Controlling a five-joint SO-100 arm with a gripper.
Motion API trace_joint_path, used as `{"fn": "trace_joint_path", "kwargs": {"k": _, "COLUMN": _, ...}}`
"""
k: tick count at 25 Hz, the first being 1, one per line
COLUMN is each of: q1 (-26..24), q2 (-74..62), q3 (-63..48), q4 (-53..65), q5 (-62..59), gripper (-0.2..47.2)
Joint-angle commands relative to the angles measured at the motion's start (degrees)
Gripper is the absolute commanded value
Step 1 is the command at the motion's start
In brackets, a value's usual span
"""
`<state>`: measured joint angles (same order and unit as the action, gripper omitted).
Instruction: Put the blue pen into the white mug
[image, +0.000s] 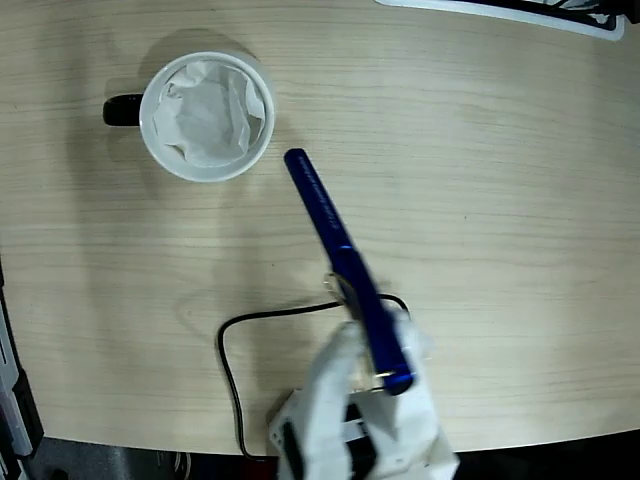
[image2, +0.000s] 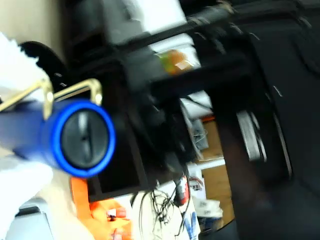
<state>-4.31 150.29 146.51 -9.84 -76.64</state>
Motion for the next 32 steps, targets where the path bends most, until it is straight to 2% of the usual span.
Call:
{"fn": "trace_joint_path", "kwargs": {"k": 1, "q1": -4.3, "q2": 0.4, "q3": 0.8, "q4": -2.5, "q5": -7.3, "gripper": 0.1}}
{"fn": "trace_joint_path", "kwargs": {"k": 6, "q1": -8.3, "q2": -5.7, "q3": 1.7, "q4": -7.2, "q5": -12.1, "gripper": 0.1}}
{"fn": "trace_joint_path", "kwargs": {"k": 13, "q1": -12.1, "q2": -20.1, "q3": 1.7, "q4": -20.0, "q5": -12.8, "gripper": 0.1}}
{"fn": "trace_joint_path", "kwargs": {"k": 21, "q1": -16.0, "q2": -29.2, "q3": 1.7, "q4": -24.3, "q5": -12.8, "gripper": 0.1}}
{"fn": "trace_joint_path", "kwargs": {"k": 32, "q1": -16.7, "q2": -35.6, "q3": 9.0, "q4": -29.6, "q5": -12.8, "gripper": 0.1}}
